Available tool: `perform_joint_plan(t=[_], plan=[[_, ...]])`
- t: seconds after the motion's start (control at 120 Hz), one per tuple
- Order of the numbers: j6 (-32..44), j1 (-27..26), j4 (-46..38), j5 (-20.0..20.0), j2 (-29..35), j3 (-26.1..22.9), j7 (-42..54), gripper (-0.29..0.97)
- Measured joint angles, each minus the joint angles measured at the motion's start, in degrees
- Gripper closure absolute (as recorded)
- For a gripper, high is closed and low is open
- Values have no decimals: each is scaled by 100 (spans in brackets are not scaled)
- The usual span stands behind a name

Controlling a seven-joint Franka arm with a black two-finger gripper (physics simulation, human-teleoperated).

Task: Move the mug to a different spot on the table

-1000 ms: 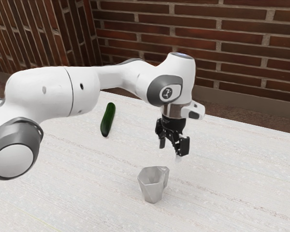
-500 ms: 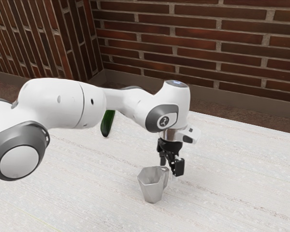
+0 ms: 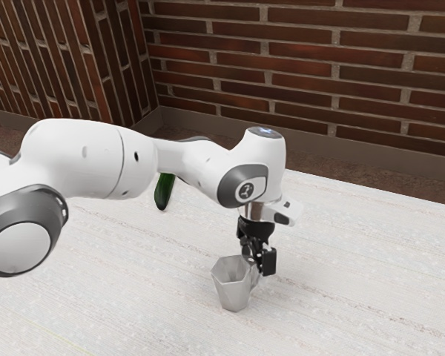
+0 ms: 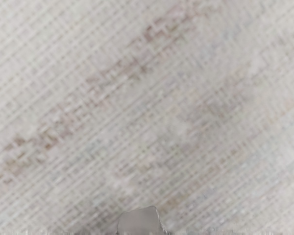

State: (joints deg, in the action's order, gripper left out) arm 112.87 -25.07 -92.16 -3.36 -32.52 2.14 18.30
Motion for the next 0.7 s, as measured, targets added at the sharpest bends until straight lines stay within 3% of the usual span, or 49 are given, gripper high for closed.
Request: perform_joint_plan(t=[0.367, 0.7], plan=[[-4, -16, -254, -22, 143, 17, 21, 1], [51, -15, -252, -10, 204, 23, 22, 36]])
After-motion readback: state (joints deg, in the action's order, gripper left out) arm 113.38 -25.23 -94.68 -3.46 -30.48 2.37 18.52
